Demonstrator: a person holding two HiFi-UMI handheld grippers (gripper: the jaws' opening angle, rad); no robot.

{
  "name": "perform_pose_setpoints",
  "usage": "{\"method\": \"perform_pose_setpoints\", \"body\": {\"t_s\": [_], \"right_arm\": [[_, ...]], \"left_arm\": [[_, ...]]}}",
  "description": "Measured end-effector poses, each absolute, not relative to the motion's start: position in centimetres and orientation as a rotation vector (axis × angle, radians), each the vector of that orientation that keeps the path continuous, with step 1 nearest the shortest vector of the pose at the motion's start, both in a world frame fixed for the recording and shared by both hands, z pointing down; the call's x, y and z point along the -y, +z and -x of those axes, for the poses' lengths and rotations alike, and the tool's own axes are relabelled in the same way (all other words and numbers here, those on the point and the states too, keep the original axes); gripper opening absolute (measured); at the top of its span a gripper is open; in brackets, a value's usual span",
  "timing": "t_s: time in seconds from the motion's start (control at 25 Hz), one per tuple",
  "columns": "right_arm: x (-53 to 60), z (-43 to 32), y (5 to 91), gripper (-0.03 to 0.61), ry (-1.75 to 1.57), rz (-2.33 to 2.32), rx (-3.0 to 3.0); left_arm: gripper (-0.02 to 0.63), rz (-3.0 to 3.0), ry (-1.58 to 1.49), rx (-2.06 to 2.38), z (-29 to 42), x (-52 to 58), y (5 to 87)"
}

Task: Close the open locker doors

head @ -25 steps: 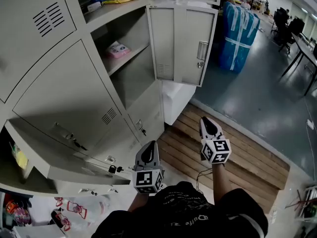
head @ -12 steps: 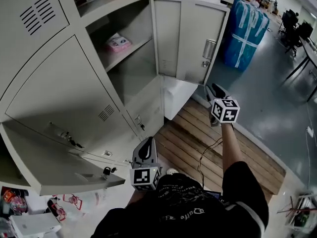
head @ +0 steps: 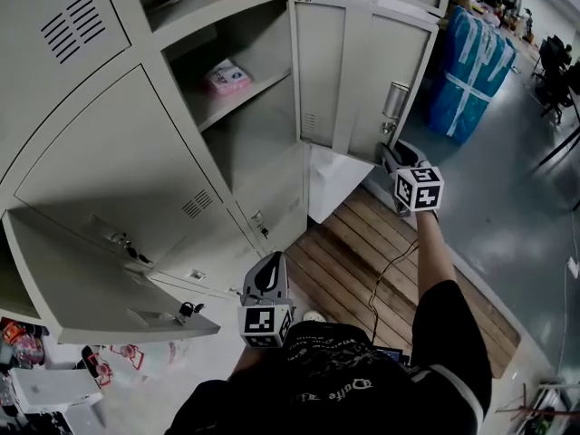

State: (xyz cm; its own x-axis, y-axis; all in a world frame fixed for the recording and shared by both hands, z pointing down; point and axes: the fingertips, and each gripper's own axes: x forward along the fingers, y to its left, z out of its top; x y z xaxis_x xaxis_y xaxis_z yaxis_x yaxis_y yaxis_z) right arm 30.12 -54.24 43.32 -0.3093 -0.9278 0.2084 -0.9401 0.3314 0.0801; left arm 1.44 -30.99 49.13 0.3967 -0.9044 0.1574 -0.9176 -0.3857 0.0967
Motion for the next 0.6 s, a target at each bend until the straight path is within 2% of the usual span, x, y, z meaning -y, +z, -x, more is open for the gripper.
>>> {"method": "perform_pose_setpoints", "body": {"t_s": [0.04, 0.08, 0.6], "right_arm": [[54.3, -30.3, 43.3, 0.127, 0.092, -1.709, 2.378], [54.3, -30.4, 43.3, 0.091, 0.103, -1.719, 2.383], [46.6, -24.9, 43.3, 0.087, 0.082, -1.560, 2.601]], "left_arm": [[0.008, -2.475, 0.117, 1.635, -1.5, 31.0, 49.2], [0.008, -2.470, 0.115, 1.636, -1.6, 31.0, 49.2], [0.008, -2.478, 0.106, 1.649, -1.5, 29.8, 50.0]]}}
